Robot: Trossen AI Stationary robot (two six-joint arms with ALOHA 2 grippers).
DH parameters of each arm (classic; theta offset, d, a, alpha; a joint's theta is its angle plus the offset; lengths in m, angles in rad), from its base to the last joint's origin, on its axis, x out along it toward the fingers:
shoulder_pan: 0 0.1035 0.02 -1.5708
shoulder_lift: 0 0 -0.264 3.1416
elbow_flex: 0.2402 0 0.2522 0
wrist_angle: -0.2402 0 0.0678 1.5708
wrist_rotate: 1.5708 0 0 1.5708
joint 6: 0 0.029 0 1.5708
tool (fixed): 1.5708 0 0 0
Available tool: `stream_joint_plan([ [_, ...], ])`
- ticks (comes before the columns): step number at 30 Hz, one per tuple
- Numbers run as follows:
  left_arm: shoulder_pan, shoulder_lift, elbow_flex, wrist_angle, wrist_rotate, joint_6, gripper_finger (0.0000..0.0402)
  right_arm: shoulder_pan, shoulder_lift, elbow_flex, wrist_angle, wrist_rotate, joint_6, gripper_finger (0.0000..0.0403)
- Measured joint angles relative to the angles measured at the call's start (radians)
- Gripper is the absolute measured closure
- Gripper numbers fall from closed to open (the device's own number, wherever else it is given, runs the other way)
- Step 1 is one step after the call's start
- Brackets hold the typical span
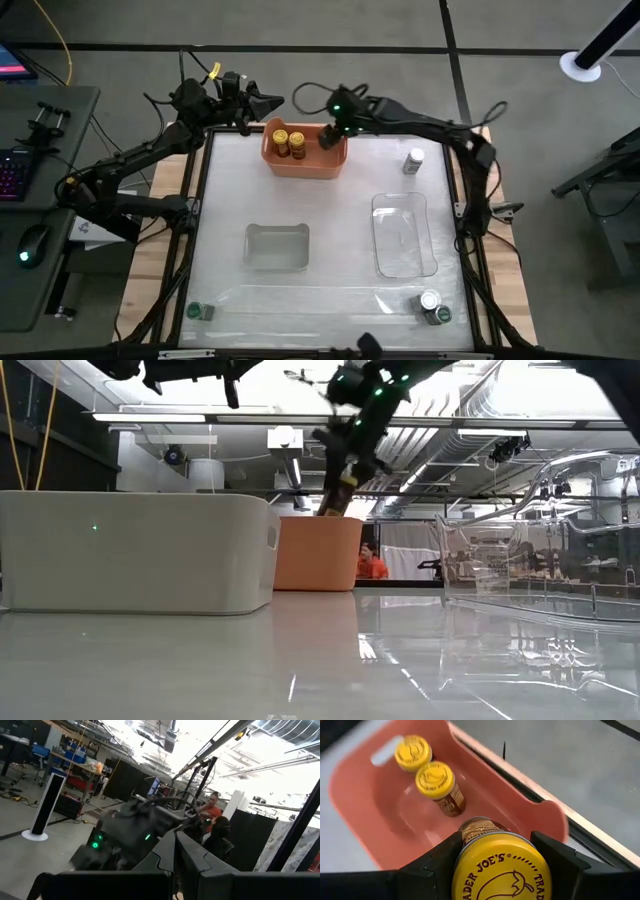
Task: Sort spices by type
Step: Put the yellow seasoning bottle into the orange bin
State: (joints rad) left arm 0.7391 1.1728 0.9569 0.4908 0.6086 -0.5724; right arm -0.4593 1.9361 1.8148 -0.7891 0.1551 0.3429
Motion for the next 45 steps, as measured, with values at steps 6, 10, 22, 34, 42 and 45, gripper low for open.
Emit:
stream_joint_plan([
  [6,0.000,0.000,0.000,0.000,0.000,0.000,0.0401,0.004,0.152,0.135,-0.102,0.002,-0.030,0.0191],
  [10,0.000,0.000,0.000,0.000,0.000,0.000,0.0401,0.004,0.214,0.162,-0.131,0.012,-0.029,0.0191],
  [22,0.000,0.000,0.000,0.000,0.000,0.000,0.0401,0.006,0.264,0.159,-0.127,0.019,-0.004,0.0191],
  [34,0.000,0.000,0.000,0.000,-0.004,0.000,0.0401,0.006,0.264,0.175,-0.069,-0.014,-0.006,0.0104],
  [42,0.000,0.000,0.000,0.000,-0.004,0.025,0.0401,-0.021,0.264,0.331,-0.190,-0.001,-0.122,0.0108],
  [45,0.000,0.000,0.000,0.000,-0.004,0.029,0.0401,-0.037,0.264,0.379,-0.301,0.002,-0.188,0.0146],
])
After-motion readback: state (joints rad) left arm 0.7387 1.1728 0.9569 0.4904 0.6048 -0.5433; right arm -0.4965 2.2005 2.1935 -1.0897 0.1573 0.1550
